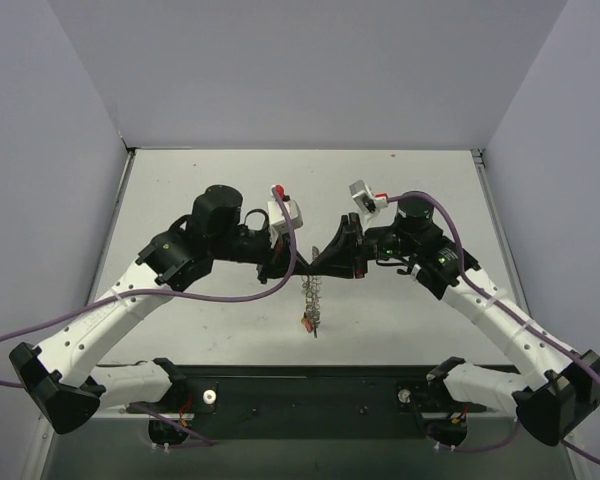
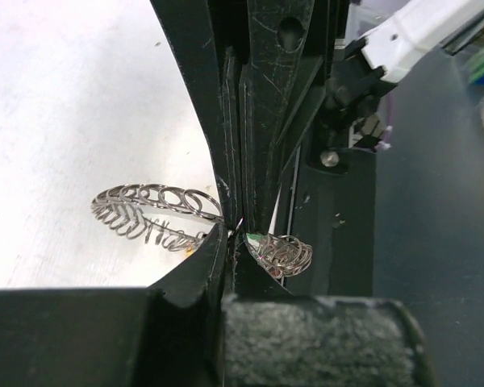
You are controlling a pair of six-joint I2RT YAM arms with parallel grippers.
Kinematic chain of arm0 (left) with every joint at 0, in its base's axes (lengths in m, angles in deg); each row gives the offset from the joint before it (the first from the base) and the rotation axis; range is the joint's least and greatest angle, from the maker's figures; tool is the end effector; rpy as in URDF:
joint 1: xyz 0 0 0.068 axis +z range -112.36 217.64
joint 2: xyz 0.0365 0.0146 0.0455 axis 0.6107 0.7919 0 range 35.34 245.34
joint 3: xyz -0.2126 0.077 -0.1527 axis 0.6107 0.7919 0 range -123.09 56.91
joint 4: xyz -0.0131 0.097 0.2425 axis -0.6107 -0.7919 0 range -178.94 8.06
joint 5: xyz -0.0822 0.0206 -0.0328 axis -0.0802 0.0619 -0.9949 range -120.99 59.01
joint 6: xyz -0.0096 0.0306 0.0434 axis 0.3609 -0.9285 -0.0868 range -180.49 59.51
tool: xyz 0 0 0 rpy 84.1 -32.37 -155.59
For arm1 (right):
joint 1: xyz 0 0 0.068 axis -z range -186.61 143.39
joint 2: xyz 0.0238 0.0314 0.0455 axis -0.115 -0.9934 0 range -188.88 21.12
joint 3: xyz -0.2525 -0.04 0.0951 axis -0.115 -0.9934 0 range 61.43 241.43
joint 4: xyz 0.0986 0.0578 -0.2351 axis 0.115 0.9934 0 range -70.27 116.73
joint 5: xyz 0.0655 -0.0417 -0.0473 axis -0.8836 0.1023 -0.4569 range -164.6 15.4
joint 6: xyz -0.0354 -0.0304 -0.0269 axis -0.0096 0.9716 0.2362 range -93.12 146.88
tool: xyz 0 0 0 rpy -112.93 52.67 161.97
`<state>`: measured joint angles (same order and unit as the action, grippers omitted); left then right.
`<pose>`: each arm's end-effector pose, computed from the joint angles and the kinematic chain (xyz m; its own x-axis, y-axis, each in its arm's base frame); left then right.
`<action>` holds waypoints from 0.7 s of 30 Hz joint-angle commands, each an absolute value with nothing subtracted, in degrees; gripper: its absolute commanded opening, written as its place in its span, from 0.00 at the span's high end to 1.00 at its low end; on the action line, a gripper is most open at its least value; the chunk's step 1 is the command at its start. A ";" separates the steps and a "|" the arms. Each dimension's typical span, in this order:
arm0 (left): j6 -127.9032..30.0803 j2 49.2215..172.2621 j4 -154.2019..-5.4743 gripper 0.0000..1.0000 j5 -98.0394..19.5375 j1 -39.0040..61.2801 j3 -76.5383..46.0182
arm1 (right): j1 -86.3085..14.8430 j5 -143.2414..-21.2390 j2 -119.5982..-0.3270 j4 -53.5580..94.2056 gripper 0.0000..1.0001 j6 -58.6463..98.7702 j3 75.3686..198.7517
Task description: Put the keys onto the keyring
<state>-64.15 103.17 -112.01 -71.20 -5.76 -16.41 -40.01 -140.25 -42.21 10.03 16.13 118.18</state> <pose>0.1662 -0.1889 0.3991 -0.2410 0.2949 -0.9246 0.9686 0.1330 -0.2100 0.1827 0.1593 0.3859 -0.1391 0.0002 -0.9903 -0.9776 -0.1594 0.1373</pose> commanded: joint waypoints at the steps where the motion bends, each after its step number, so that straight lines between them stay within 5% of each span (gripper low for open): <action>1: -64.18 102.22 -110.68 0.93 -64.49 -5.52 -14.11 | -40.44 -141.13 -45.85 -6.98 1.00 11.33 116.71; 2: -64.27 102.05 -111.38 0.83 -63.52 -4.73 -13.67 | -40.44 -141.13 -46.64 -8.47 1.00 9.32 116.01; 3: -64.18 101.44 -111.73 0.58 -61.42 -4.38 -13.15 | -40.44 -141.57 -48.21 -11.53 1.00 8.60 115.83; 7: -62.52 98.80 -112.18 0.32 -57.27 -0.43 -10.25 | -40.44 -141.84 -52.44 -16.47 1.00 6.05 116.09; 21: -59.61 88.43 -113.06 0.23 -39.69 6.96 -9.98 | -45.89 -135.86 -74.84 -20.00 1.00 3.68 126.90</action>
